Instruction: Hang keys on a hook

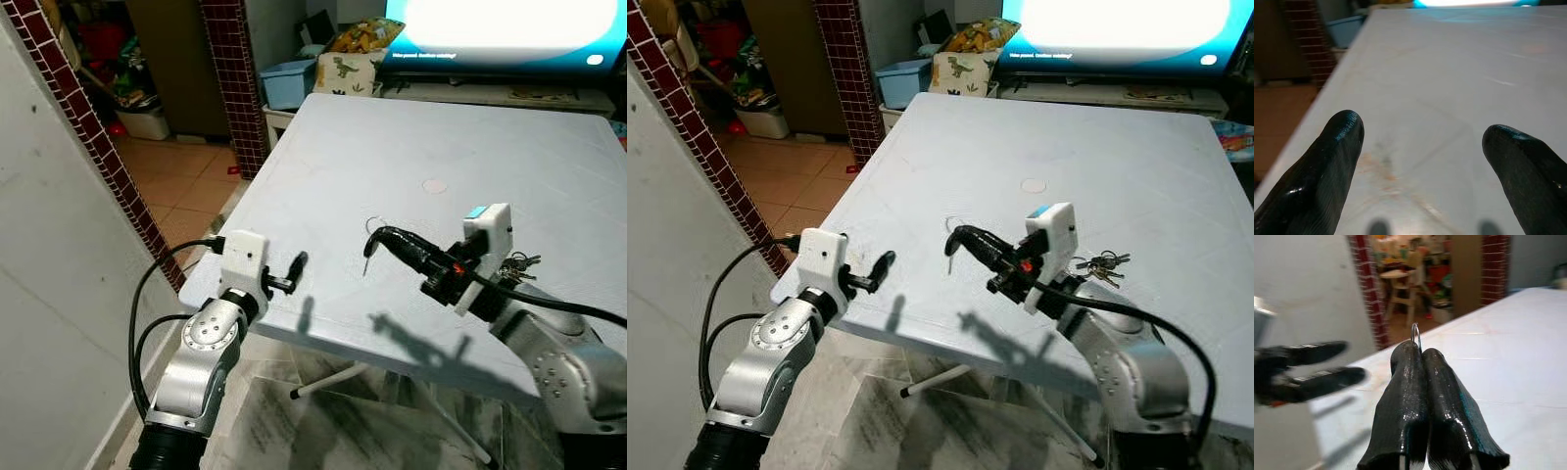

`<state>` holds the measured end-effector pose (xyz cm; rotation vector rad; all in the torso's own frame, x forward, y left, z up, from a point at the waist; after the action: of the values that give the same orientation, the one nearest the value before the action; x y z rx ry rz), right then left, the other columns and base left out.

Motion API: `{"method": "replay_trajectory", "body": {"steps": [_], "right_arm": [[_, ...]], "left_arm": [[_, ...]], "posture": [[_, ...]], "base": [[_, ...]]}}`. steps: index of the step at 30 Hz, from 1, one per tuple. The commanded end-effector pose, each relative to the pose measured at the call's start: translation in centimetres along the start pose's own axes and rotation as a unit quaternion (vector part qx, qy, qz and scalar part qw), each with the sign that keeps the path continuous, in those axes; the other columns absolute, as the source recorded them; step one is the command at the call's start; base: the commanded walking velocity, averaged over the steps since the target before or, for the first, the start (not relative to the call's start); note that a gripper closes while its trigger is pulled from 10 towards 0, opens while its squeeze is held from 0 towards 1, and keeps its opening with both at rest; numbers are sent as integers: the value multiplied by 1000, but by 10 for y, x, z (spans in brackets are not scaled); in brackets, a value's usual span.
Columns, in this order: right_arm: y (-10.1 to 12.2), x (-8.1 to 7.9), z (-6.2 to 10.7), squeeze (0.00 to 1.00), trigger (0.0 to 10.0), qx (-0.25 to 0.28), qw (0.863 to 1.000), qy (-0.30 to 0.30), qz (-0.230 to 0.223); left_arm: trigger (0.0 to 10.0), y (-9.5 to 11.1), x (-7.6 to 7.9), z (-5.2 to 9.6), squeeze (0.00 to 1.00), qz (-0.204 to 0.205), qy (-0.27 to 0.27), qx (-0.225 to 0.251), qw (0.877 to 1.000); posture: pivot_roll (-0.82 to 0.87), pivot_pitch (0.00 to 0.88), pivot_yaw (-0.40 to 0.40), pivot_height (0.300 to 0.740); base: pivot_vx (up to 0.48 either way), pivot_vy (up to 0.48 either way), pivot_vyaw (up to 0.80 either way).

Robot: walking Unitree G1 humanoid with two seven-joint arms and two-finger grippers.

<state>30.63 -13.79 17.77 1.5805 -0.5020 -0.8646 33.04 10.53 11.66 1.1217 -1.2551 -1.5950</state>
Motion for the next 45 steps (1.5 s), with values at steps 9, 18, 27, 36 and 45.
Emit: {"method": "replay_trajectory", "body": {"steps": [9,18,27,36,45], "right_arm": [[-7,13,-7,0,10000,21,994,-99,33],[-8,11,-16,0,10000,31,991,-120,59],[-21,0,-26,0,10000,28,990,-133,23],[-27,-11,-38,0,10000,32,991,-131,2],[-26,-14,-39,0,10000,33,991,-131,1]], "left_arm": [[10000,5,-11,-3,0,-8,45,11,999],[10000,6,-12,-3,0,-9,51,20,998],[10000,1,-17,1,0,-9,64,16,998],[10000,-1,-19,7,0,-21,79,15,997],[10000,-1,-19,12,0,-34,94,24,995]], "posture": [[-60,13,85,740],[-57,8,82,740],[-51,7,74,740],[-38,13,67,740],[-37,28,58,740]], "base": [[0,0,191],[0,0,774],[0,0,775],[0,0,776],[0,0,775]]}}
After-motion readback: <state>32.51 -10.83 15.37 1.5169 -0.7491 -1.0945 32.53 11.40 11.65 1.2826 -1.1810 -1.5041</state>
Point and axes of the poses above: a point about 5 cm out from each wrist's last joint towards the gripper, its own z axis pointing back from the gripper into the wrist, its own y axis along the axis of the wrist's last joint, x = y × z, the point moved 3 cm from there along -z, pointing out of the wrist towards the gripper, and after that the axes turned 10 degrees about -z, right-handed, at the moved point
